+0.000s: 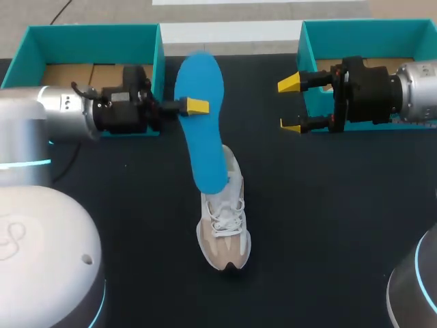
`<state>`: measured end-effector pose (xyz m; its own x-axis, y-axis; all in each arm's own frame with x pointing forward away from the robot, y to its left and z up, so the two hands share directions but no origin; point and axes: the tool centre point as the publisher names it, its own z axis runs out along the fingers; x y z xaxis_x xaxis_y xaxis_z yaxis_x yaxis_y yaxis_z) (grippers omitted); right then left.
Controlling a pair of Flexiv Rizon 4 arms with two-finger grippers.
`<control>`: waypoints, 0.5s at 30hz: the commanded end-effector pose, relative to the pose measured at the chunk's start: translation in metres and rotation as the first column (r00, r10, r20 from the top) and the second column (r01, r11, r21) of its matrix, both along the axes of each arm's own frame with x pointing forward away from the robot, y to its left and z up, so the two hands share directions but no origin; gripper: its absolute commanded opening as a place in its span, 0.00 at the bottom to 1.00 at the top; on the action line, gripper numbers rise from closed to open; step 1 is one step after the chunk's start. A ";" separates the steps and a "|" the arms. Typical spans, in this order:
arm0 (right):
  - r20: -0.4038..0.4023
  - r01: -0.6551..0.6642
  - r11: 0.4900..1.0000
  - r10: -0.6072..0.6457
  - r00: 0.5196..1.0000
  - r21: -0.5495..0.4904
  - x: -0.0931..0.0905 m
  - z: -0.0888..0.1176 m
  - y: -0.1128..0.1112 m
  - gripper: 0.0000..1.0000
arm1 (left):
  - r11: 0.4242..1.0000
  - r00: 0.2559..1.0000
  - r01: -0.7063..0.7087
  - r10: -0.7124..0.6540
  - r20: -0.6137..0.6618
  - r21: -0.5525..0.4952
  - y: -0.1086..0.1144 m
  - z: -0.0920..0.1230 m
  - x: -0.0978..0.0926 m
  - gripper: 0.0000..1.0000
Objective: Take the shoe out of the shoebox, open the shoe tongue, remove and reinsert the insole, then place the shoe into the shoebox
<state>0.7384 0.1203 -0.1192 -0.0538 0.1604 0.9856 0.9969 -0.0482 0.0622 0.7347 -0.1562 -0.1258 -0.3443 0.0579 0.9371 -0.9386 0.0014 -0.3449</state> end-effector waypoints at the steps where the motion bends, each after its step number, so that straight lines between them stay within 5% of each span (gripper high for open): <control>1: -0.001 0.001 1.000 -0.001 1.000 -0.001 0.001 0.000 0.002 1.00 | 0.999 0.974 0.015 -0.006 -0.225 0.041 -0.003 -0.002 0.002 0.00; 10: -0.001 0.001 1.000 -0.001 1.000 -0.001 0.001 0.000 0.002 1.00 | 0.999 0.978 0.027 -0.023 -0.206 0.017 -0.009 -0.016 0.007 0.00; 15: -0.001 -0.007 0.988 0.007 1.000 -0.152 -0.009 0.002 0.012 1.00 | 1.000 0.975 0.023 -0.019 -0.220 0.014 -0.012 -0.019 0.009 0.00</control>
<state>0.7308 0.1253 -0.1290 -0.0786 0.2320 0.9695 0.9961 -0.0216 0.0859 0.7419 -0.1646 -0.1414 -0.1324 0.0439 0.9902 -0.9907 0.0267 -0.1336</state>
